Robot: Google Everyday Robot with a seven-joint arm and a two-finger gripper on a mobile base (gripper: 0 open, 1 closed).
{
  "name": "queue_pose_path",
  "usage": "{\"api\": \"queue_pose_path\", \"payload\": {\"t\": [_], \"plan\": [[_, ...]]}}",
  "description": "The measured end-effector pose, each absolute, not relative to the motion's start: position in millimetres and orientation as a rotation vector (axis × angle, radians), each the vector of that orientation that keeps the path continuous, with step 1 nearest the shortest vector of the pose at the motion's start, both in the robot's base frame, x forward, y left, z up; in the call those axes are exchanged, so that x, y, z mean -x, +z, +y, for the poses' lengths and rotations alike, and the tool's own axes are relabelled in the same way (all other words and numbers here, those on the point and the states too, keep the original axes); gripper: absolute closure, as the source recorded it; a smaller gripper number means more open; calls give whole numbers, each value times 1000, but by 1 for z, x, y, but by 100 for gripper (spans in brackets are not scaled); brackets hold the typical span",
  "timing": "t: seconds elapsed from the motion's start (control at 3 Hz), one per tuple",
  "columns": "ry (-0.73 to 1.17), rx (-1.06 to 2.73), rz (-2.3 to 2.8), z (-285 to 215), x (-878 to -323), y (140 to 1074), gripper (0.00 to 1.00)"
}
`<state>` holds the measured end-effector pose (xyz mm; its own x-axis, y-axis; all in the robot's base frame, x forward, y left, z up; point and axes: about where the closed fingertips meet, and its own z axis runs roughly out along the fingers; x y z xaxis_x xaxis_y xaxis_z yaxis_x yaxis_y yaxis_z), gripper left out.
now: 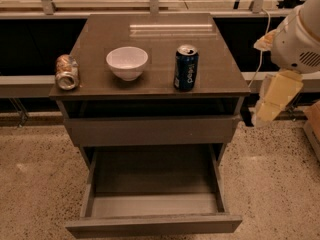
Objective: Place pepsi can into middle drawer
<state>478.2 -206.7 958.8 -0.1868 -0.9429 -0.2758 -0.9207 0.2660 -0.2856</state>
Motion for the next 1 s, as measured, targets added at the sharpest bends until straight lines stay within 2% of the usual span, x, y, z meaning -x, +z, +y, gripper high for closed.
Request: {"api": "queue_pose_path", "payload": {"t": [1.0], "plan": [[272,1344,1712,-125,-634,925,0]]}}
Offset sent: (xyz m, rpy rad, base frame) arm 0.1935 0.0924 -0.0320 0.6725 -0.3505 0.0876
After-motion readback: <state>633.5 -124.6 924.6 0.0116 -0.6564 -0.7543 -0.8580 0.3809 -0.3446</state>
